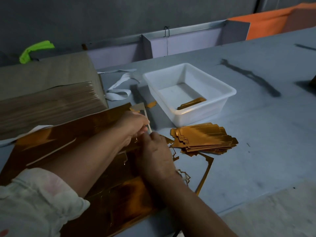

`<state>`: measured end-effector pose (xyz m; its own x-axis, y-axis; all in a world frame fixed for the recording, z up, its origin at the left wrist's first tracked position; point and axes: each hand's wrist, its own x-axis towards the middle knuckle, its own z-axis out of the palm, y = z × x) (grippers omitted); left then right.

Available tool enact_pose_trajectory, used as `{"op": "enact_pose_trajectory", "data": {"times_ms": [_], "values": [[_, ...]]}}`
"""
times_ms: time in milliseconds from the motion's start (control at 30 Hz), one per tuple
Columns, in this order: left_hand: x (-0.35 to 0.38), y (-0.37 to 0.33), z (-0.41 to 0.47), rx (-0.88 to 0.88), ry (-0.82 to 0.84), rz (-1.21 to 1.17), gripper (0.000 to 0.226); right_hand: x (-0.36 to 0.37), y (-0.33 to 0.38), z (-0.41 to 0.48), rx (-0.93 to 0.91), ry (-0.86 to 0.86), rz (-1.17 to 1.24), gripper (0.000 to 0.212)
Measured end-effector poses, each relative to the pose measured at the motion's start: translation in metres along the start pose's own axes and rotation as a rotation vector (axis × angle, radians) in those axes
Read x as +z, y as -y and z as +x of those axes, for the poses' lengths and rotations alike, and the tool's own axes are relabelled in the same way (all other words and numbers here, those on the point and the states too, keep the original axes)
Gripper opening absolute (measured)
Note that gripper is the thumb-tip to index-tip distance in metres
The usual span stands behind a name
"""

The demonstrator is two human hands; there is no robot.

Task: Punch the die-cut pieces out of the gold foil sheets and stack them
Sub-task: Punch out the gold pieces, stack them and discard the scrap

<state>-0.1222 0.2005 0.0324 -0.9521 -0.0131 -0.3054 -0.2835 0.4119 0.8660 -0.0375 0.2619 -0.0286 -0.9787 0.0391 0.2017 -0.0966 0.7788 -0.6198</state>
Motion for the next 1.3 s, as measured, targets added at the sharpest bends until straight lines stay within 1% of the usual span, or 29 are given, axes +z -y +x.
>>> {"op": "enact_pose_trajectory", "data": {"times_ms": [67,133,267,367,533,633,800,900,967,1033,1100,1200,1300], "values": [[-0.007,0.005,0.000,0.014,-0.047,-0.015,0.008,-0.009,-0.007,0.013,0.079,0.007,-0.123,0.044],[-0.013,0.012,-0.001,0.008,-0.078,-0.011,0.009,-0.016,-0.013,0.025,0.144,0.064,-0.190,0.042],[-0.024,0.027,-0.005,-0.015,-0.055,0.024,0.008,-0.020,-0.016,0.040,0.214,0.186,-0.242,0.037],[-0.029,0.037,-0.008,-0.024,-0.027,0.043,0.008,-0.020,-0.015,0.045,0.262,0.221,-0.239,0.034],[-0.033,0.049,-0.011,-0.046,0.011,0.048,0.009,-0.018,-0.015,0.050,0.225,0.127,-0.352,0.020],[-0.034,0.052,-0.013,-0.042,0.024,0.032,0.009,-0.018,-0.016,0.053,0.216,0.139,-0.389,0.018],[-0.038,0.054,-0.017,-0.054,0.044,0.001,0.009,-0.026,-0.014,0.053,0.202,0.174,-0.378,0.020],[-0.044,0.055,-0.019,-0.054,0.055,-0.024,0.010,-0.039,-0.007,0.051,0.123,0.139,-0.411,0.020],[-0.048,0.056,-0.021,-0.045,0.054,-0.034,0.011,-0.051,-0.001,0.051,0.051,0.068,-0.428,0.017],[-0.051,0.058,-0.024,-0.033,0.044,-0.052,0.011,-0.063,0.009,0.051,0.002,0.000,-0.409,0.018],[-0.054,0.059,-0.027,-0.027,0.036,-0.085,0.011,-0.072,0.023,0.051,-0.016,0.006,-0.340,0.018],[-0.061,0.060,-0.032,-0.014,-0.003,-0.114,0.013,-0.079,0.046,0.048,0.002,0.047,-0.079,0.016],[-0.078,0.061,-0.034,-0.012,-0.088,-0.143,0.014,-0.080,0.066,0.042,0.005,0.049,0.183,0.013]]}}
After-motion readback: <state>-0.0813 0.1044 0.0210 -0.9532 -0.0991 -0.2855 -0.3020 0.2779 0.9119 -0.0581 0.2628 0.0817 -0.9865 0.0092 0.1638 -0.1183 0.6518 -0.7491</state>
